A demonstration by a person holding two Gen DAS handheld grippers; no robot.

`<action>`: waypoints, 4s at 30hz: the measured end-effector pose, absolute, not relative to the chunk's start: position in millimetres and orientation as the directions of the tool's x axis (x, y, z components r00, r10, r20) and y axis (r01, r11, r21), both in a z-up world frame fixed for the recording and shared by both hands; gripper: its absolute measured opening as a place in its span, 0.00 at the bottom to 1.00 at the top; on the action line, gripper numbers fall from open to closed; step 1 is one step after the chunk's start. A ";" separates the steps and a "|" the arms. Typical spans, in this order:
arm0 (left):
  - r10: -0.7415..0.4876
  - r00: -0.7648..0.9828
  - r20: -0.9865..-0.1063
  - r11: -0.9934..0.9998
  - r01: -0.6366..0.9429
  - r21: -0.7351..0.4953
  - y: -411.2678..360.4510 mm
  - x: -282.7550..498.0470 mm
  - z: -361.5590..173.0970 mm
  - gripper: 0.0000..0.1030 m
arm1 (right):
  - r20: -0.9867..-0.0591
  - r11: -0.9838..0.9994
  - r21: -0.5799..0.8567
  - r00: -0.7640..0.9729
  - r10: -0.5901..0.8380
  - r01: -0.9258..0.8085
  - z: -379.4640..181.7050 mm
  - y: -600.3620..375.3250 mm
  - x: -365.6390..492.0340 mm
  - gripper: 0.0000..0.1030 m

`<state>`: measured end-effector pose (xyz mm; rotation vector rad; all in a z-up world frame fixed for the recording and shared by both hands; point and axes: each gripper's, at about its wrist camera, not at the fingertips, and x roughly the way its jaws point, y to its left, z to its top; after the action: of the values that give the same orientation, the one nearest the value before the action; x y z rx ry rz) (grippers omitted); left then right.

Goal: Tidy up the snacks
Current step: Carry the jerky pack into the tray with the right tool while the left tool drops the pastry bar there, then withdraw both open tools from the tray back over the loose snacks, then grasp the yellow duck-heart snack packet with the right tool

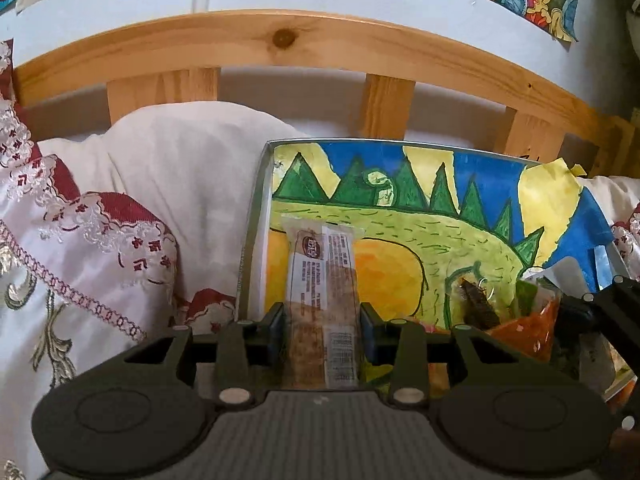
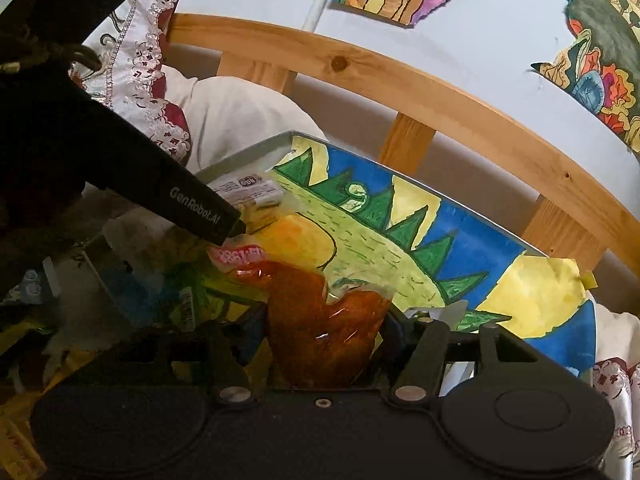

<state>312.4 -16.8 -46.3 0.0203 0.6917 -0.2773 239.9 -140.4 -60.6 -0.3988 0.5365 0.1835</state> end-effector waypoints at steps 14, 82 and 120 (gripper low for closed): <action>-0.241 0.773 -0.587 0.969 0.230 -0.094 -4.7 283.1 -18.2 0.66 | -0.515 0.913 -0.312 0.854 0.069 -0.262 -45.8 -141.5 218.7 0.82; -0.138 0.751 -0.646 0.990 0.133 -0.057 83.5 48.7 -41.3 0.99 | -0.578 0.993 0.075 0.807 0.119 -0.093 -35.1 -131.8 18.9 0.99; -0.214 0.714 -0.666 0.955 0.297 0.012 80.4 100.8 -40.3 0.99 | -0.636 0.980 0.085 0.747 0.194 -0.182 -45.7 -120.6 111.4 0.99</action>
<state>100.8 80.4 -40.3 0.1209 0.7217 -0.2840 111.4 -120.6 -45.7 0.0177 0.6971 0.2060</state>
